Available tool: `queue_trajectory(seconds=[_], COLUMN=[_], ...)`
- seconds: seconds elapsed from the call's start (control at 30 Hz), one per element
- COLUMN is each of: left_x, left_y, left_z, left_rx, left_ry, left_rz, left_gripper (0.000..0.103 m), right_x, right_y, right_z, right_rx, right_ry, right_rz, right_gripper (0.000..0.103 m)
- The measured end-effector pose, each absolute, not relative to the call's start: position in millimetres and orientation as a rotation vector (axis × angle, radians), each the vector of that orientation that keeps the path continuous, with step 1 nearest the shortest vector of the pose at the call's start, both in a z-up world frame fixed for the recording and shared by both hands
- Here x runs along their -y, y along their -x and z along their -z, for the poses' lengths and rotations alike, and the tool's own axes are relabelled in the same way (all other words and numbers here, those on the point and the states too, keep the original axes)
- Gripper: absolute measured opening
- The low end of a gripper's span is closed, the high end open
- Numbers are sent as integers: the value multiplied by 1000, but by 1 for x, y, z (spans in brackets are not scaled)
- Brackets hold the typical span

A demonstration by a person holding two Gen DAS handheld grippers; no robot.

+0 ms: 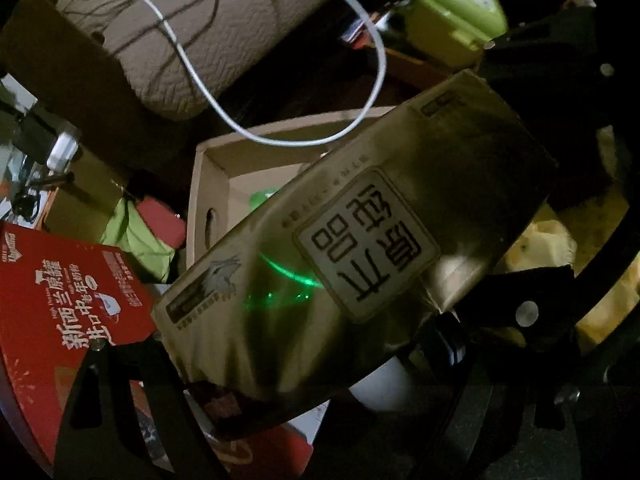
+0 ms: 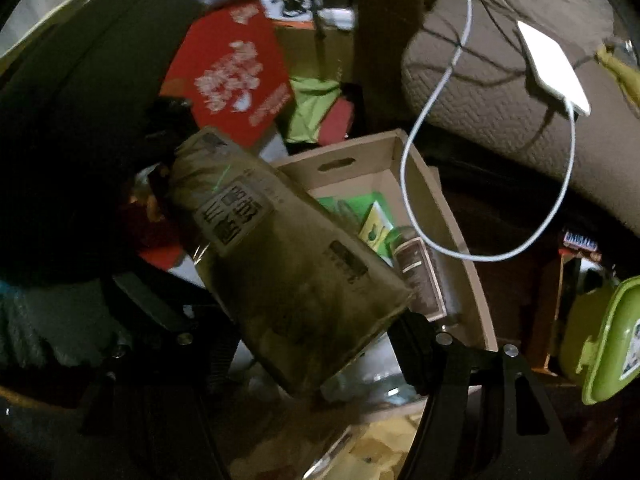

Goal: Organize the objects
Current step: 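Lower the gold foil bag into the floor box with both grippers and open them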

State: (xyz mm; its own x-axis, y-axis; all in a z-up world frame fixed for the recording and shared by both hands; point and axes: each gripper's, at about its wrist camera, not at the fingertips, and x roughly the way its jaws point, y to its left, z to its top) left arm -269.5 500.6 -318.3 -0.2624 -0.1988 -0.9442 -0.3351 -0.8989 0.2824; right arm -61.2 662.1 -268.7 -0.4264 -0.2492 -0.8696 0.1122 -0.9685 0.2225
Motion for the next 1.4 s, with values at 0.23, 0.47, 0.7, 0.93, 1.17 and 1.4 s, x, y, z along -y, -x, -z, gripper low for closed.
queue_trajectory(seconds=[0.23, 0.47, 0.7, 0.93, 1.17, 1.4], left_x=[-489, -468, -425, -407, -379, -375], left_y=[289, 314, 329, 330, 327, 322], left_z=[346, 371, 395, 411, 423, 411], left_rx=[-625, -474, -145, 27, 268, 253], left_ry=[1960, 1947, 2127, 2259, 2356, 2360], left_rz=[-2372, -2450, -2522, -2490, -2461, -2528], left_gripper=[86, 84, 69, 59, 59, 61], right_x=[-672, -686, -706, -689, -692, -701], right_y=[86, 110, 130, 164, 172, 164], right_z=[298, 319, 351, 368, 378, 373], right_rx=[190, 145, 460, 568, 737, 937], right_ry=[-1578, -1632, -1608, -1572, -1562, -1608], right_rz=[2429, 2426, 2466, 2494, 2569, 2550], right_gripper=[69, 68, 67, 62, 62, 66])
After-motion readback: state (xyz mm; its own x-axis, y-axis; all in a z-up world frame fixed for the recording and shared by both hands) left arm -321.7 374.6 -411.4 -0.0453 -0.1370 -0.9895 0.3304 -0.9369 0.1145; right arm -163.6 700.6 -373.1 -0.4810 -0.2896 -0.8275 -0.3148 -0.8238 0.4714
